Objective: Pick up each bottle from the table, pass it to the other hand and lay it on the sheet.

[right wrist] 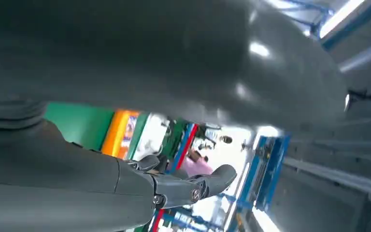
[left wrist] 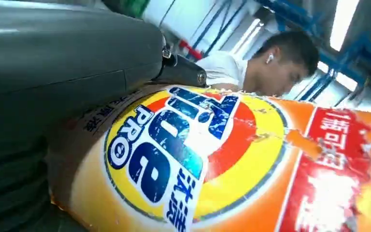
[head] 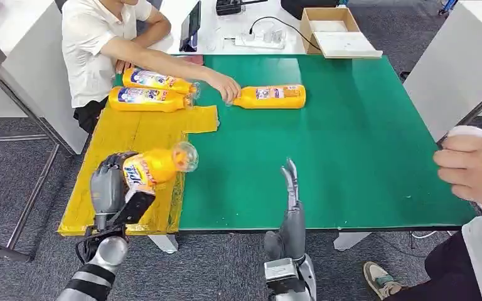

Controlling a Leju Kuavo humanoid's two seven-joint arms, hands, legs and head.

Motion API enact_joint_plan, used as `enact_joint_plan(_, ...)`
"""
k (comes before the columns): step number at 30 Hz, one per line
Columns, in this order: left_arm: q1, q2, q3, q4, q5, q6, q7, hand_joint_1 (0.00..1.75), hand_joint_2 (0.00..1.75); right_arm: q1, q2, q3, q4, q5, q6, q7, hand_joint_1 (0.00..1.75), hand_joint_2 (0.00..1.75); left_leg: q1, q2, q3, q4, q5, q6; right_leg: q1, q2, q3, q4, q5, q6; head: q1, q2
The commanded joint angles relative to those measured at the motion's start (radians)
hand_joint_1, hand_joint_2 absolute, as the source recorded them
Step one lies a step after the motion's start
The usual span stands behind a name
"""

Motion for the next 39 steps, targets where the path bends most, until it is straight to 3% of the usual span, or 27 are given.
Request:
enact_joint_plan(1,-0.193,0.057,-0.043,0.444,-0.297,-0.007,0.147,1.75,1.75,-0.026,-0.004,-0.043,0.039,0.009,0.032,-0.032,0.0,0.0,0.001,0.0,0.004,-0.001,-0.001,-0.001,0.001,-0.002,0.004,-0.001,-0.001,-0.002,0.0,0.0)
enact_joint_plan(6,-0.26,0.017,0.001,0.634,-0.249,-0.063,0.118,1.75,1.75,-0.068,0.017,-0.03,0.139,0.021,0.071,-0.032,0.0,0.0,0.001,0.0,0.008,-0.003,-0.001,-0.002,0.001,-0.002,0.008,-0.002,-0.002,-0.002,0.0,0.0)
enact_joint_plan(8,-0.292,0.008,0.01,0.709,-0.259,-0.094,0.176,1.75,1.75,-0.078,0.026,-0.037,0.179,0.034,0.079,-0.032,0.0,0.0,0.001,0.002,0.006,-0.002,-0.001,-0.001,0.001,0.0,0.006,-0.001,-0.001,-0.002,0.0,0.0)
enact_joint_plan(17,-0.305,0.006,0.031,0.749,-0.251,-0.103,0.212,1.75,1.75,-0.083,0.035,-0.058,0.206,0.027,0.076,-0.032,0.0,0.0,0.001,0.0,0.005,-0.002,0.0,-0.001,0.001,0.0,0.005,-0.001,0.0,-0.001,0.0,0.0)
enact_joint_plan(18,-0.305,0.005,0.053,0.757,-0.221,-0.159,0.193,0.93,1.75,-0.083,0.043,-0.079,0.218,0.008,0.084,-0.032,0.0,0.0,0.001,0.001,0.008,-0.002,-0.001,-0.002,0.001,0.0,0.008,-0.002,-0.001,-0.002,0.0,0.0)
enact_joint_plan(19,-0.302,-0.001,0.069,0.754,-0.19,-0.244,0.172,0.0,1.75,-0.097,0.062,-0.096,0.248,-0.012,0.084,-0.032,0.0,0.0,0.0,0.002,0.008,-0.003,0.0,-0.002,0.0,0.001,0.007,-0.002,0.0,-0.002,0.0,0.0)
enact_joint_plan(28,-0.223,0.013,0.03,0.528,-0.05,-0.584,-0.011,0.0,1.75,-0.101,0.053,-0.103,0.266,-0.025,0.103,-0.032,0.0,0.0,0.0,-0.003,0.015,-0.003,0.001,-0.002,0.0,-0.003,0.015,-0.001,-0.001,-0.002,-0.001,0.0)
enact_joint_plan(29,-0.189,0.033,-0.004,0.441,-0.027,-0.636,-0.02,0.0,0.0,-0.099,0.052,-0.11,0.268,-0.031,0.112,-0.032,0.0,0.0,0.0,-0.006,0.016,-0.003,0.001,-0.002,0.0,-0.005,0.016,-0.001,-0.001,-0.002,-0.001,0.0)
enact_joint_plan(34,-0.113,0.066,-0.045,0.243,0.056,-0.658,-0.048,0.0,0.0,-0.094,0.052,-0.117,0.269,-0.03,0.116,-0.032,0.0,0.0,0.0,-0.006,0.016,-0.003,0.001,-0.001,0.0,-0.005,0.019,-0.001,-0.001,-0.003,0.0,0.0)
enact_joint_plan(37,-0.052,0.045,-0.05,0.089,0.125,-0.574,-0.052,0.0,0.0,-0.085,0.049,-0.116,0.263,-0.026,0.113,-0.032,0.0,0.0,-0.001,-0.004,0.016,-0.003,0.0,-0.001,-0.001,-0.006,0.018,-0.001,-0.002,-0.003,0.0,0.0)
enact_joint_plan(38,-0.02,0.012,-0.018,0.019,0.171,-0.461,-0.108,0.0,1.75,-0.078,0.049,-0.119,0.265,-0.022,0.101,-0.032,0.0,0.0,-0.001,-0.006,0.015,-0.002,0.0,-0.001,0.0,-0.009,0.017,0.0,-0.002,-0.003,0.0,0.0)
enact_joint_plan(39,0.006,-0.015,-0.009,-0.032,0.203,-0.346,-0.162,0.0,1.75,-0.069,0.046,-0.115,0.26,-0.018,0.084,-0.032,0.0,0.0,-0.001,-0.008,0.014,-0.001,0.001,-0.001,0.0,-0.01,0.016,0.0,-0.002,-0.003,0.0,0.0)
